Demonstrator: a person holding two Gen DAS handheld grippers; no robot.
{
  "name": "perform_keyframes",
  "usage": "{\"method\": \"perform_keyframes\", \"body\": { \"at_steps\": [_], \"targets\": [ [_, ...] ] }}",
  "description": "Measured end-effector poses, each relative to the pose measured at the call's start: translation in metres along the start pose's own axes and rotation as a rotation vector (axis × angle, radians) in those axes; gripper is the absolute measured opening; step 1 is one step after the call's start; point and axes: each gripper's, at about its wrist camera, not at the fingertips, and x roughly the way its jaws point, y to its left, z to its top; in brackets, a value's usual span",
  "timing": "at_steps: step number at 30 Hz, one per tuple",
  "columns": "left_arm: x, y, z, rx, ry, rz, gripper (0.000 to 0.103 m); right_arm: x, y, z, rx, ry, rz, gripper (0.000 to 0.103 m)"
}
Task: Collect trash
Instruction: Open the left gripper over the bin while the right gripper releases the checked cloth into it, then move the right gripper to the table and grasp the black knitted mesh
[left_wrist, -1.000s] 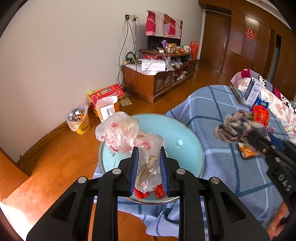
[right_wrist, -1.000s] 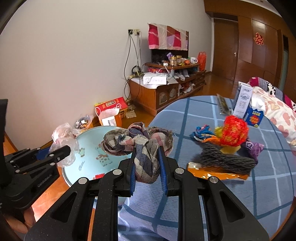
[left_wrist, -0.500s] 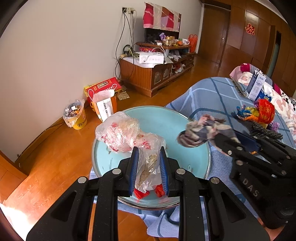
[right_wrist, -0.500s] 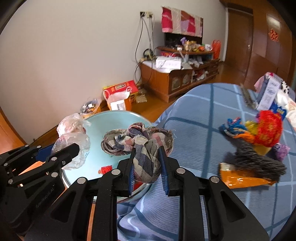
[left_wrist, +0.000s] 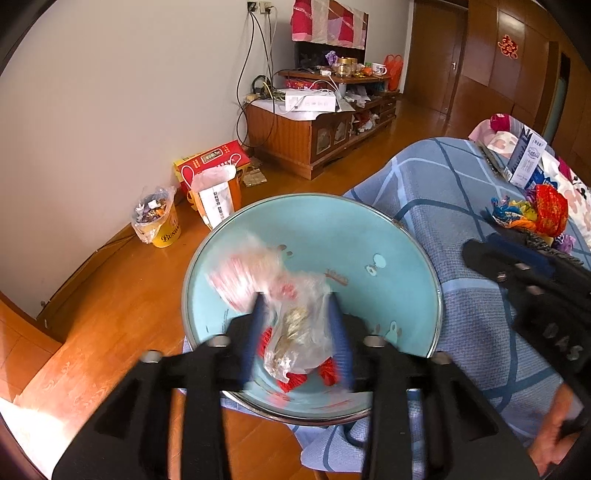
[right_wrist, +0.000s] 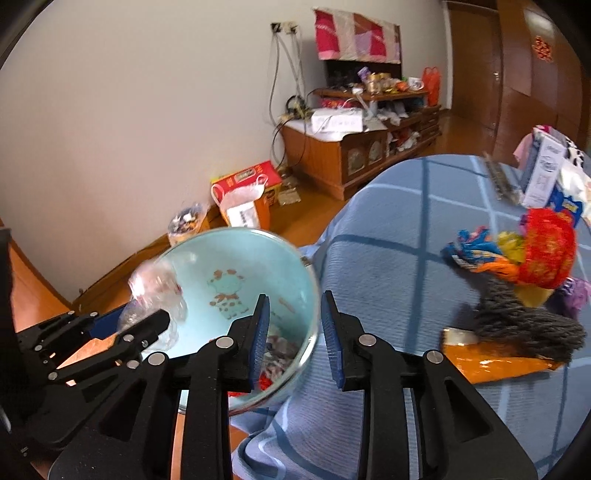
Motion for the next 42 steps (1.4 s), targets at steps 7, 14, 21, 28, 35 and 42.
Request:
{"method": "perform_keyframes", "body": {
  "at_steps": [7,14,21,28,35,42],
  "targets": [
    [-0.016,-0.003,0.003,0.006,-0.041,0.045,0.079,-0.034,-0.024,-0.008,0.058,-0.087,-0.064,0.067],
    [-0.044,-0.022,0.007,0.065,-0.119,0.112,0.096,-0.062,-0.052,-0.013,0.131,-0.138,-0.096,0.088],
    [-0.066,-0.041,0.007,0.089,-0.152,0.111,0.097,-0.095,-0.069,-0.024,0.179,-0.208,-0.185,0.092],
    [-0.086,-0.061,0.001,0.120,-0.180,0.094,0.097,-0.120,-0.089,-0.036,0.221,-0.242,-0.235,0.095],
    [-0.100,-0.075,-0.002,0.136,-0.189,0.073,0.097,-0.139,-0.105,-0.046,0.242,-0.240,-0.257,0.095],
    [-0.104,-0.090,-0.004,0.154,-0.187,0.046,0.097,-0.153,-0.116,-0.055,0.244,-0.255,-0.288,0.095]
  ]
}}
